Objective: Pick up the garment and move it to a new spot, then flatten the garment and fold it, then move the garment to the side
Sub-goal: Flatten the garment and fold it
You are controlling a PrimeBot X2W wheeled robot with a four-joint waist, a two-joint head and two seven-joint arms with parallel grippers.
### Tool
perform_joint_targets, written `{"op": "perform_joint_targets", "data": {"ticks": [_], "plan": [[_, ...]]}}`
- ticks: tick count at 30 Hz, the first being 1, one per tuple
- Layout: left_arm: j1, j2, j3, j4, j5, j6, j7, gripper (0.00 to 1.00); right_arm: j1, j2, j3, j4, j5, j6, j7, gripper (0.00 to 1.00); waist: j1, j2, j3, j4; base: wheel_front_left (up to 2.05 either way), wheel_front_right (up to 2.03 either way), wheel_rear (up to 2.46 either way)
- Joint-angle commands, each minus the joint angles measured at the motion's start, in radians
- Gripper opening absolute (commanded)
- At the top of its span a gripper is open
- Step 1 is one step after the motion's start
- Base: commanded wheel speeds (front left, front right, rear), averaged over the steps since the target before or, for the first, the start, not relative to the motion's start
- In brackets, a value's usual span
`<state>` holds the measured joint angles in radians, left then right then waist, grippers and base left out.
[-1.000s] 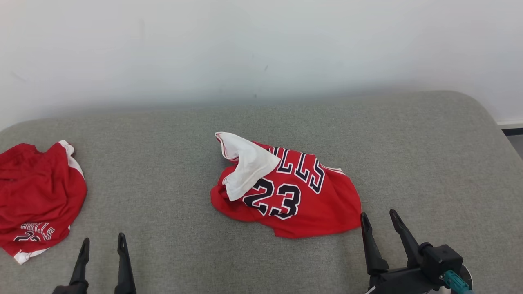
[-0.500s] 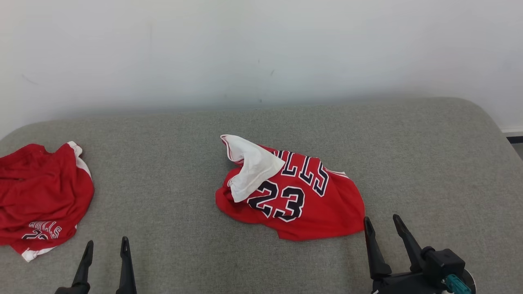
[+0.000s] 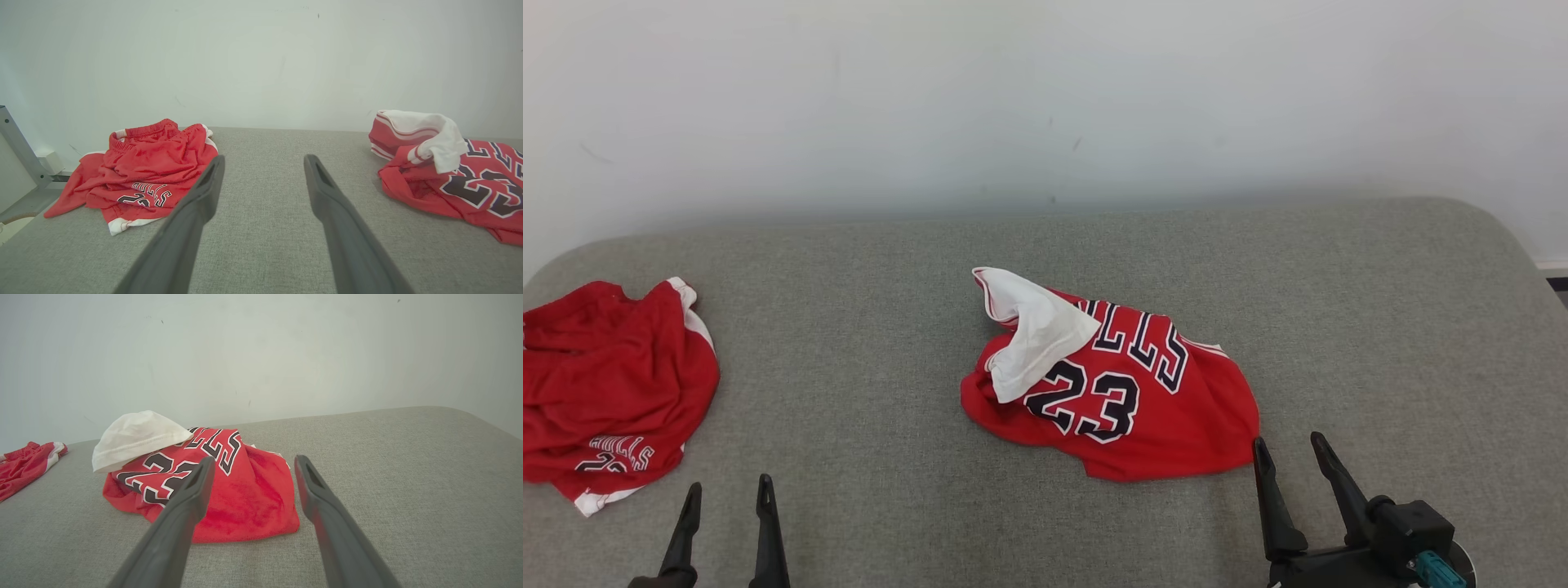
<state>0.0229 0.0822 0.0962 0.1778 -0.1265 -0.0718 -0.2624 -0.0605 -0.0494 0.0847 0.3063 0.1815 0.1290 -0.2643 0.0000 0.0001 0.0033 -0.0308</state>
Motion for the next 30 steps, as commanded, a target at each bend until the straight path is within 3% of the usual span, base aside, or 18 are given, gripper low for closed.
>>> {"op": "perform_joint_targets", "data": {"ticks": [1,20,30], "plan": [[0.015,-0.005,0.004,-0.005,0.005,-0.006,-0.002,1.0,0.002,-0.002,-0.001,0.001,-0.001,0.003,-0.001,1.0,0.0,-0.0001,0.0,0.0,0.0,0.0,0.0],[0.005,-0.023,0.007,0.022,0.03,-0.025,-0.002,1.0,-0.001,-0.002,0.007,0.006,0.0,0.003,-0.001,1.0,0.0,-0.0001,-0.003,-0.017,0.0,0.0,0.0],[-0.141,-0.026,-0.135,0.091,0.036,-0.053,-0.002,1.0,-0.018,-0.002,0.031,0.004,0.013,0.003,-0.002,1.0,0.0,-0.0001,0.022,-0.079,0.0,0.0,0.0]]}}
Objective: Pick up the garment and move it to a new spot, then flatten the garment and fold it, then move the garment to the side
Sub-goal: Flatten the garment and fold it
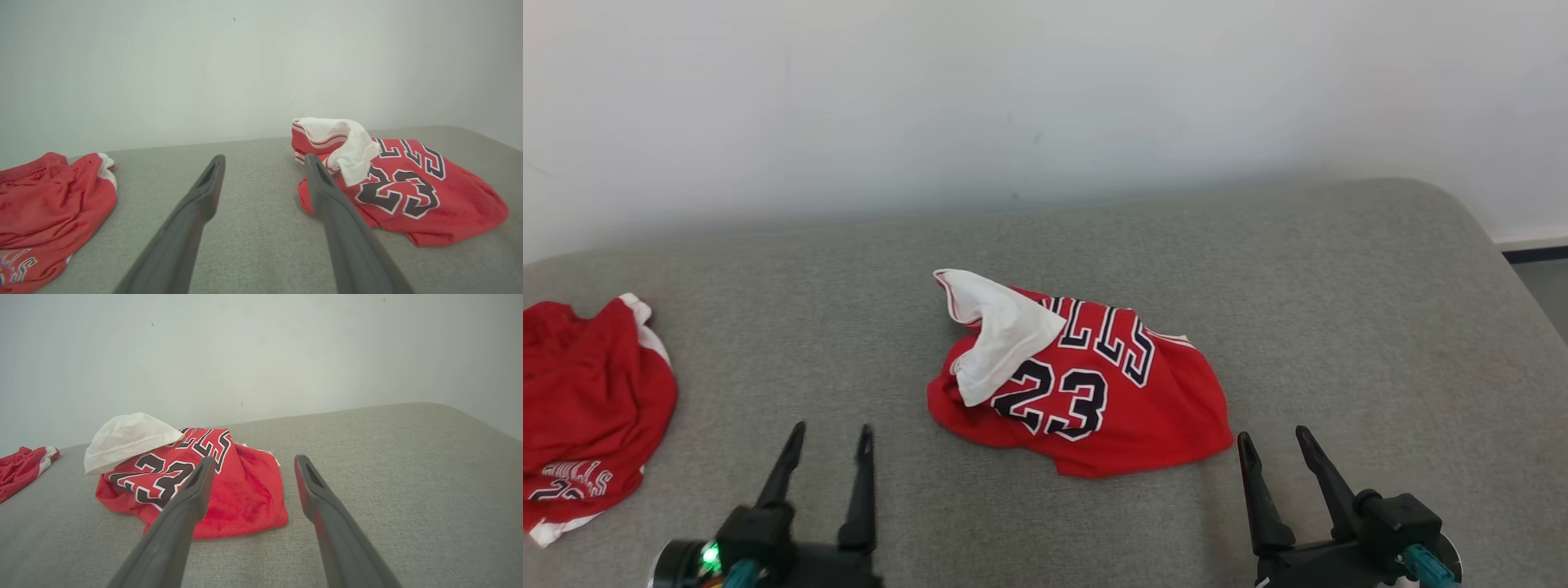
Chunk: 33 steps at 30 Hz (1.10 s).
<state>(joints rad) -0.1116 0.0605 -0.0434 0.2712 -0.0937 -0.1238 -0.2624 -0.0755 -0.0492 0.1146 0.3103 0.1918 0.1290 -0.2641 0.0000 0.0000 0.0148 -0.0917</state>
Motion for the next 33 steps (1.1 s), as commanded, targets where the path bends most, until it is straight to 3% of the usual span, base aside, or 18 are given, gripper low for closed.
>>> {"op": "perform_joint_targets", "data": {"ticks": [1,12,17,23,24,25,33], "plan": [[-0.026,-0.004,-0.019,0.011,0.004,-0.004,-0.002,1.0,-0.003,-0.002,-0.001,0.001,0.005,0.003,-0.002,1.0,0.0,0.0,0.014,-0.028,0.0,0.0,0.0],[-0.236,0.056,-0.177,0.189,-0.01,-0.007,-0.002,1.0,-0.047,-0.002,0.018,-0.008,0.034,0.003,-0.002,1.0,0.0,0.0,0.084,-0.17,0.0,0.0,0.0],[-0.309,0.087,-0.171,0.315,-0.037,-0.007,-0.002,1.0,-0.06,-0.002,0.018,-0.009,0.04,0.003,-0.002,1.0,0.0,0.0,0.109,-0.22,0.0,0.0,0.0],[-0.371,0.099,-0.177,0.449,-0.058,-0.007,-0.002,1.0,-0.069,-0.002,0.012,-0.015,0.042,0.003,-0.002,1.0,0.0,0.0,0.128,-0.234,0.0,0.0,0.0],[-0.388,0.095,-0.185,0.467,-0.066,-0.007,-0.003,0.65,-0.068,-0.002,0.009,-0.017,0.043,0.003,-0.002,1.0,0.0,0.0,0.131,-0.232,0.0,0.0,0.0],[-0.4,0.094,-0.199,0.479,-0.071,-0.007,-0.002,0.0,-0.066,-0.002,0.008,-0.017,0.043,0.003,-0.002,1.0,0.0,0.0,0.131,-0.229,0.0,0.0,0.0],[-0.433,0.088,-0.232,0.376,-0.135,-0.006,-0.002,0.0,-0.047,-0.002,0.0,-0.019,0.041,0.003,-0.002,1.0,0.0,0.0,0.102,-0.151,0.0,0.0,0.0]]}}
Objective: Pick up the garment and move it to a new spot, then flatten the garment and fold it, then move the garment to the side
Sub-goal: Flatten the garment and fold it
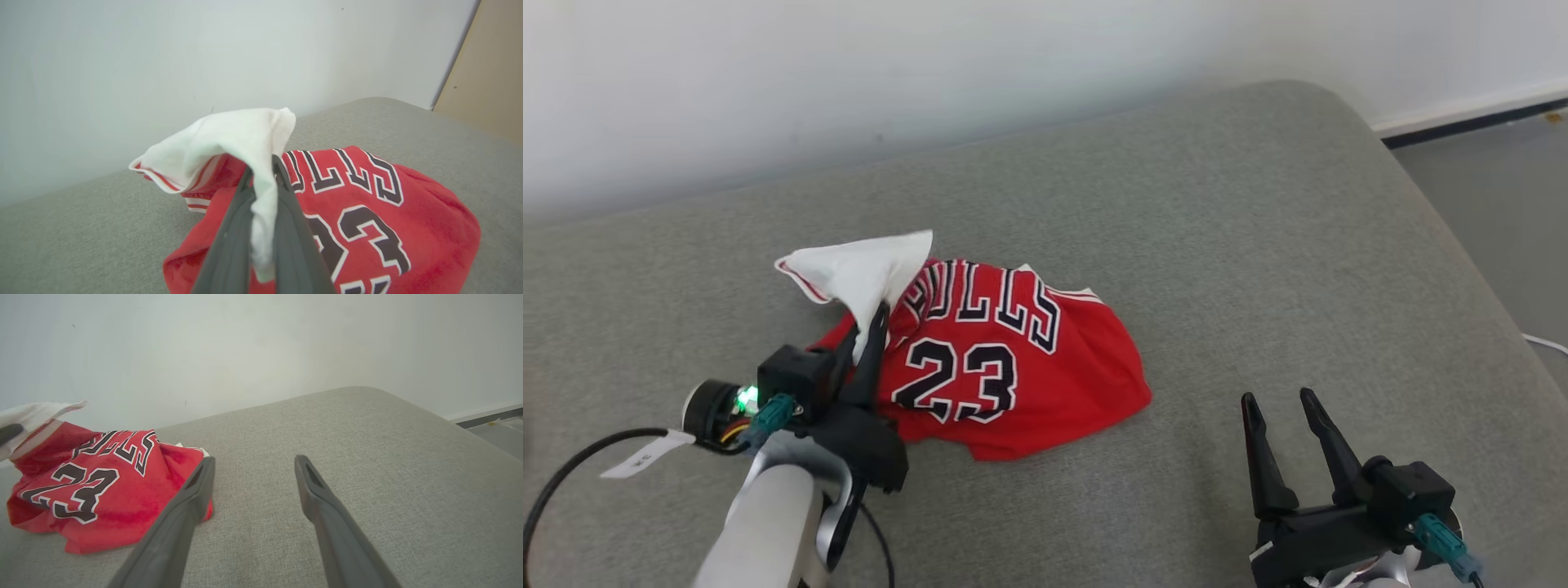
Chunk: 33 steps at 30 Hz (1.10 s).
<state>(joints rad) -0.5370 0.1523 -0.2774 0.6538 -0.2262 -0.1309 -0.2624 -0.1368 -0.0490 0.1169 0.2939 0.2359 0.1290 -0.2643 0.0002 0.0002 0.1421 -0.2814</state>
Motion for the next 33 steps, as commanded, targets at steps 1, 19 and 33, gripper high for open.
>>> {"op": "perform_joint_targets", "data": {"ticks": [1,19,33], "plan": [[-0.002,-0.008,0.003,-0.034,-0.003,0.001,-0.002,0.0,0.018,-0.002,-0.005,-0.002,-0.006,0.003,-0.001,1.0,-0.0002,-0.0002,-0.03,0.052,0.0,0.0,0.0],[0.438,-0.036,-0.021,-0.424,-0.063,0.033,0.042,0.0,0.083,-0.003,-0.018,0.008,-0.001,0.003,-0.001,1.0,-0.0002,-0.0002,-0.123,0.306,0.0,0.0,0.0],[0.594,-0.077,-0.073,-0.35,-0.133,0.063,0.074,1.0,0.074,-0.002,-0.01,0.016,-0.018,0.003,-0.001,1.0,-0.0002,-0.0002,-0.114,0.326,0.0,0.0,0.0]]}}
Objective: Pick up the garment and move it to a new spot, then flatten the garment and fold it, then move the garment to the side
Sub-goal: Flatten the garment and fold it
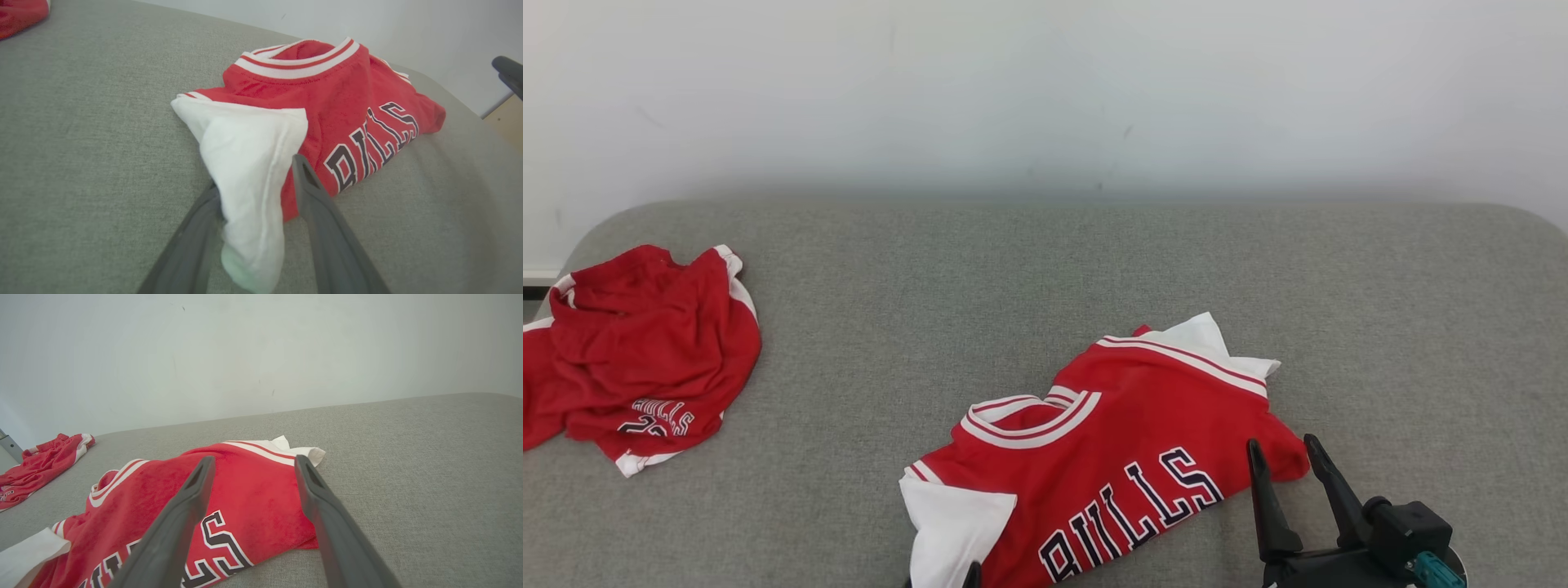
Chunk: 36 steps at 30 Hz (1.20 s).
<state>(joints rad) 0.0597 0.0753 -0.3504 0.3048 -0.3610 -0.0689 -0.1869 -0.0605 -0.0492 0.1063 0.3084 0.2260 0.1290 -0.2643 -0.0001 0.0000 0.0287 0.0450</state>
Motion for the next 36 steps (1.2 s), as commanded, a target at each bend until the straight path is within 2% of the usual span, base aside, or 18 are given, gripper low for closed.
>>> {"op": "perform_joint_targets", "data": {"ticks": [1,7,14,25,30,36], "plan": [[-0.012,-0.002,0.004,-0.006,0.0,0.006,-0.009,1.0,-0.002,-0.002,-0.002,0.001,-0.009,0.003,-0.001,1.0,0.0001,0.0,-0.001,-0.003,0.0,0.0,0.0],[-0.085,0.048,0.048,-0.112,0.018,0.019,-0.027,1.0,0.002,-0.002,-0.002,0.001,-0.001,0.003,-0.001,1.0,0.0001,0.0,-0.001,-0.029,0.0,0.0,0.0],[-0.219,0.114,0.066,-0.101,0.024,-0.003,0.028,1.0,-0.029,-0.002,0.019,-0.005,0.005,0.003,-0.001,1.0,0.0001,0.0,0.037,-0.103,0.0,0.0,0.0],[-0.388,0.161,0.074,0.114,0.013,-0.025,0.063,1.0,-0.085,-0.002,0.008,-0.017,0.021,0.003,-0.002,1.0,0.0001,0.0,0.146,-0.243,0.0,0.0,0.0],[-0.414,0.155,0.055,0.216,-0.008,-0.036,0.085,1.0,-0.076,-0.002,-0.002,-0.016,0.024,0.003,-0.001,1.0,0.0001,0.0,0.156,-0.257,0.0,0.0,0.0],[-0.423,0.142,0.038,0.304,-0.038,-0.043,0.129,1.0,-0.087,-0.002,-0.01,-0.017,0.018,0.003,-0.002,1.0,0.0001,0.0,0.147,-0.239,0.0,0.0,0.0]]}}
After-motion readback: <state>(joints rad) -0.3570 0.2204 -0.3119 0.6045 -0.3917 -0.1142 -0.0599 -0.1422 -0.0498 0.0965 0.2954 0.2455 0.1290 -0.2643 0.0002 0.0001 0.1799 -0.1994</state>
